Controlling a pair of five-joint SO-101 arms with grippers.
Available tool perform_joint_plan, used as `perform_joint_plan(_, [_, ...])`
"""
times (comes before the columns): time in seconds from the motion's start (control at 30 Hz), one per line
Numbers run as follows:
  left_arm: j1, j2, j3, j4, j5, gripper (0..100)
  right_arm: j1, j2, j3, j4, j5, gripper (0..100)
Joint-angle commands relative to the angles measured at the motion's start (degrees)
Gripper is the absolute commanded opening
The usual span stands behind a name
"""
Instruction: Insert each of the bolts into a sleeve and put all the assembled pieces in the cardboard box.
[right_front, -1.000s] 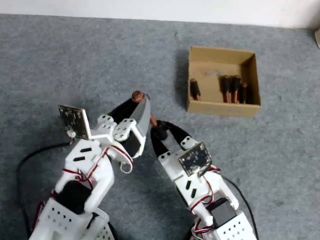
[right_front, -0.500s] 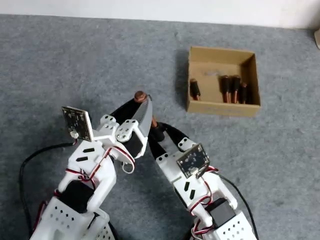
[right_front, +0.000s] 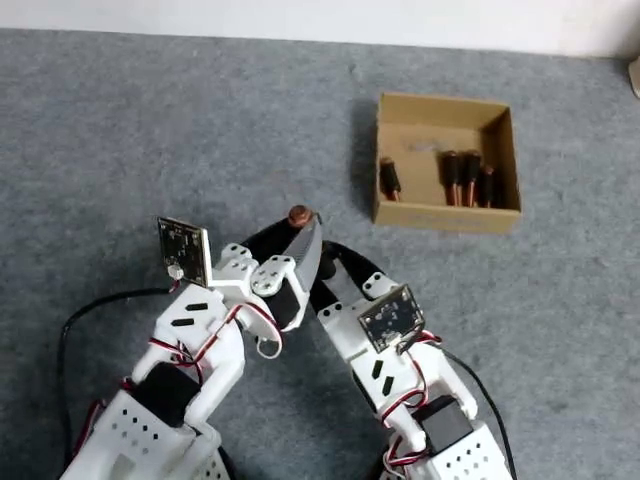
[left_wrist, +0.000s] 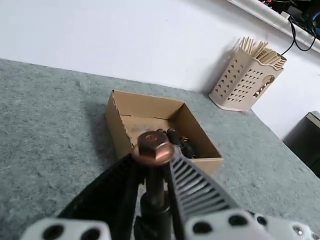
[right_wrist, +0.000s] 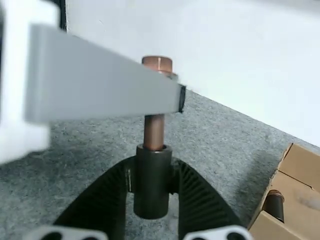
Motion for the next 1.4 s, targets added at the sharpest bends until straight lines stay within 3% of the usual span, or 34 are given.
perform_joint_plan(0.0, [1.1,-0.7,-1.1,-1.1,-0.5,1,1.6,-0.8,0.7,-1.9,0.3,0.5])
perform_joint_plan(0.07, [0.7,-0.9,-1.7,-1.1,-5.0,4,1.6,-0.8,0.7,-1.9,0.4,0.5])
perform_joint_plan(0.17, [0.7,-0.4,-2.7,-1.0,-11.5,20,1.6,-0.8,0.7,-1.9,0.4,0.5])
perform_joint_plan(0.27, [0.9,-0.4,-2.4,-0.8,-11.7,40,1.6,-0.8,0.7,-1.9,0.4,0.5])
perform_joint_plan(0.33, [2.2,-0.4,-2.5,1.2,-11.7,46,1.6,-0.8,0.7,-1.9,0.4,0.5])
perform_joint_plan(0.57, [4.3,-0.8,-2.2,2.2,-12.0,38,1.6,-0.8,0.7,-1.9,0.4,0.5])
perform_joint_plan(0.87, [-2.0,-0.4,-2.2,2.0,-12.0,29,1.7,-0.8,0.7,-1.9,0.5,0.5])
perform_joint_plan(1.07, [-5.8,-0.3,-2.2,1.9,-12.0,36,1.7,-0.8,0.7,-1.9,0.5,0.5])
perform_joint_plan(1.23, [-4.4,-0.2,-1.1,1.9,-11.7,38,1.7,-0.8,0.7,-1.9,0.6,0.5])
perform_joint_plan(1.37, [-5.8,-0.3,1.3,-3.6,-11.7,38,1.7,-0.8,0.7,-1.9,0.6,0.5])
